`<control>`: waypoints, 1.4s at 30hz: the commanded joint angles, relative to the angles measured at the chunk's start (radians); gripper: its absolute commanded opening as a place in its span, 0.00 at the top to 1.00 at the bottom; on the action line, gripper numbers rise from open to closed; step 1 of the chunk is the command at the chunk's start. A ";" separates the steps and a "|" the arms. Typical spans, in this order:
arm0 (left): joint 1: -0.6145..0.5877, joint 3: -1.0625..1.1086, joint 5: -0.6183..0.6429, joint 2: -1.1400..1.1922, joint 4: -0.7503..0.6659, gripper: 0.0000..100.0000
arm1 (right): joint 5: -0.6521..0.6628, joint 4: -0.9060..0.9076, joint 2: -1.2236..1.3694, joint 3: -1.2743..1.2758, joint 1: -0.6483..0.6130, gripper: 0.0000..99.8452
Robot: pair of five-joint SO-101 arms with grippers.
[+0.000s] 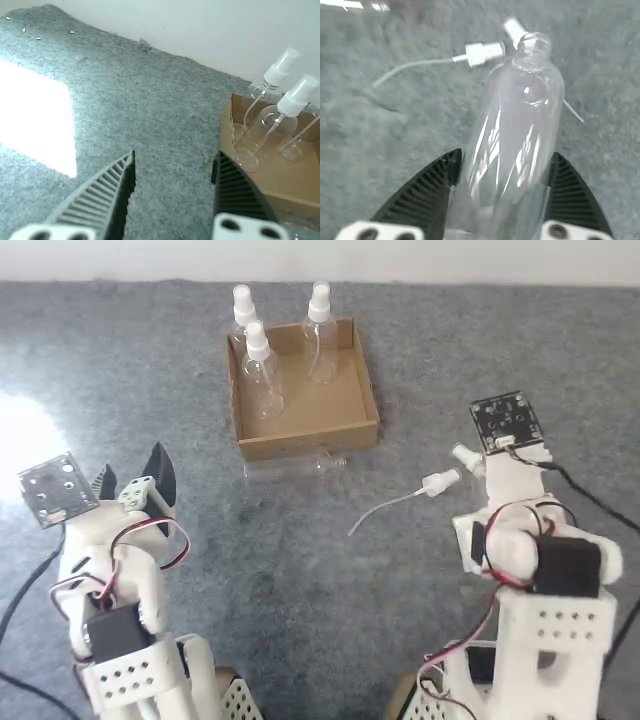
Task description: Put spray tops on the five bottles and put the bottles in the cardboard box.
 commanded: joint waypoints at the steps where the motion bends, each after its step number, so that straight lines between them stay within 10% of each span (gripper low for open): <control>1: 0.002 0.005 0.003 -0.012 -0.048 0.77 | 0.107 -0.156 -0.022 0.143 0.094 0.78; 11: 0.000 0.054 0.003 -0.012 -0.126 0.77 | 0.315 -0.447 -0.022 0.440 0.122 0.78; 42: -0.005 0.053 0.005 -0.012 -0.126 0.77 | 0.226 -0.466 -0.010 0.640 -0.165 0.68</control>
